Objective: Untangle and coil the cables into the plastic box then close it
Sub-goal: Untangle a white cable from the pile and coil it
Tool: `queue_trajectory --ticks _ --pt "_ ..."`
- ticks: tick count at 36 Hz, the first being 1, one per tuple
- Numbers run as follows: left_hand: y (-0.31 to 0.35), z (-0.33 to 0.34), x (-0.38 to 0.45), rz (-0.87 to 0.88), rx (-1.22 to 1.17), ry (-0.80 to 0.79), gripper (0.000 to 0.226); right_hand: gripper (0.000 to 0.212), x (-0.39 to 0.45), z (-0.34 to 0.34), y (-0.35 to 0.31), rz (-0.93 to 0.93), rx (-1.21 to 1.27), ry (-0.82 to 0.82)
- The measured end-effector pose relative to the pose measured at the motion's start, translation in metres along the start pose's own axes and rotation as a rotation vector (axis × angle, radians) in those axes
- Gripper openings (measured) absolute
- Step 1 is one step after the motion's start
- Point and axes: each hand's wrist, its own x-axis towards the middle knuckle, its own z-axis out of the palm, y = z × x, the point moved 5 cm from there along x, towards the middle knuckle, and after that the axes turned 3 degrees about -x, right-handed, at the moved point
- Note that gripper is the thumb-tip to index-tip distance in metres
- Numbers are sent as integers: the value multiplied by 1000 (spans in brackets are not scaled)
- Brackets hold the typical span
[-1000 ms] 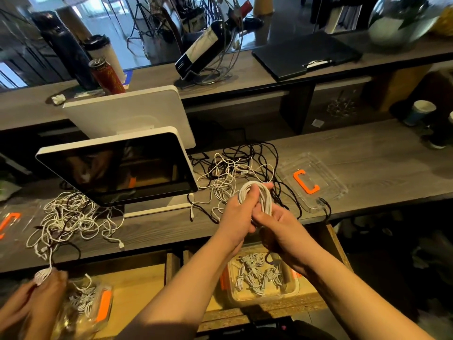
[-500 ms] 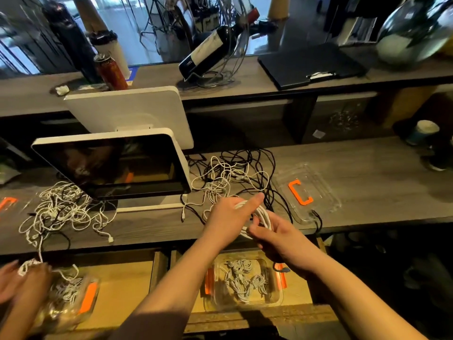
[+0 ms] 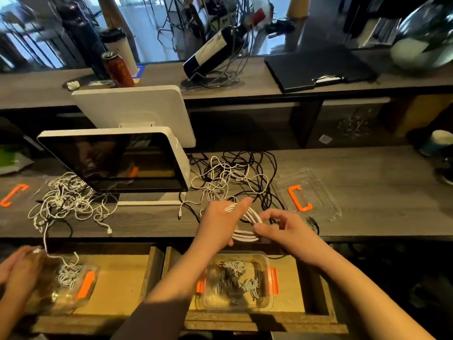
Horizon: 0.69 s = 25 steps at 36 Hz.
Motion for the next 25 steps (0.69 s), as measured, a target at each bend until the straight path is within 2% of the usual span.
queue_trajectory --ticks 2,5,8,11,13,15,16,19,21,25 --pt "-5 2 0 -62 5 -36 58 24 -1 -17 -1 -78 -58 101" --pt "-8 11 -2 -116 -24 -127 51 28 -4 -37 -5 -182 -81 225" --pt "-8 22 -7 -124 -97 -179 50 21 -6 -46 -1 -233 -106 280" --pt "-10 32 -10 -147 -203 -222 51 22 -8 -47 8 -245 -71 306" --pt "-12 39 -10 -172 -310 -241 65 24 -9 -45 16 -229 -18 339" --pt "-13 48 -10 -226 -448 -235 92 27 -10 -42 26 -193 9 370" --pt "-13 52 -11 -262 -521 -234 94 29 -11 -39 30 -185 9 382" --pt "-9 66 -13 -273 -671 -253 65 29 -12 -29 43 -126 2 393" --pt "-6 71 -10 -248 -700 -169 63 24 -13 -22 51 -83 9 375" --pt "5 65 -7 -157 -577 125 46 26 -18 -9 55 -58 -138 327"
